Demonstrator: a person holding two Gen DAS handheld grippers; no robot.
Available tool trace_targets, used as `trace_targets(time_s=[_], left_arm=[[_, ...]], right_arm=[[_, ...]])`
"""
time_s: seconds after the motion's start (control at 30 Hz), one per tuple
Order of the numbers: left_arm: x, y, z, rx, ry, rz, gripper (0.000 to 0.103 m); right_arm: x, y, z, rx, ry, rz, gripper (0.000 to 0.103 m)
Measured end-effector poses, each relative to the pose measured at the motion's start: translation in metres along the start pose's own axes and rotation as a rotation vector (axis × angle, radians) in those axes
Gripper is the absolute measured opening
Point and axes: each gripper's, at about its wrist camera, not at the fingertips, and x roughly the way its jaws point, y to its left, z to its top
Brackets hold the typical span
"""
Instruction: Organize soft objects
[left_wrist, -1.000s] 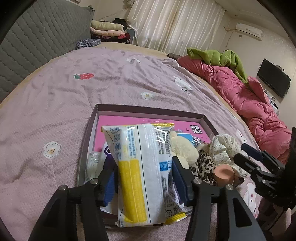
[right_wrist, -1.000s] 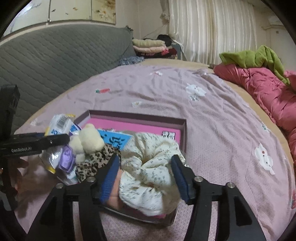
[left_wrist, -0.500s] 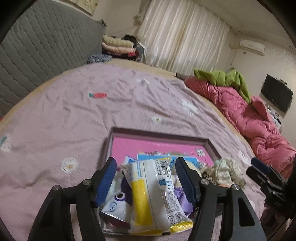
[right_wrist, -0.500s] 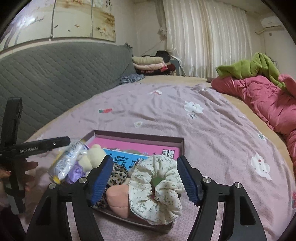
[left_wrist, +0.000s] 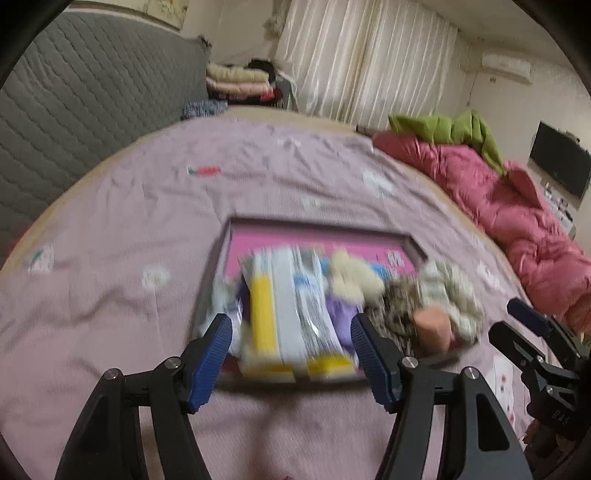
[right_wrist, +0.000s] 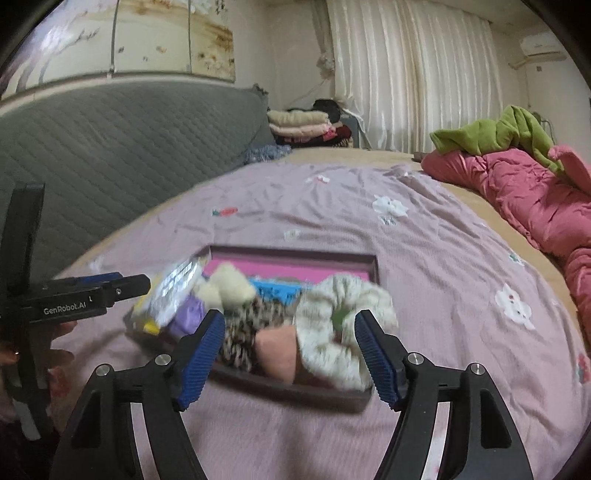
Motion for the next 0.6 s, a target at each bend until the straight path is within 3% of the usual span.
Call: trace_targets(time_s=[0.27,0.4,0.6], left_arm=[[-0.018,-0.021,-0.042,0.0,0.073,0.013,0.066],[-0.029,-0.024,-0.055,-0.003,0.087,0.023,0.066],[-0.043,-0.029,-0.066,-0.008,0.095,0.029,0.066]], right_arm=[[-0.02,0.009,-0.033,0.065,0.094,-0.037,0.074],[-0.029,0.02,-0.047,0.042,0.124,-0.09,0.075],[-0.041,0.043,-0.058,-0.017,0.127,-0.097,0.075]])
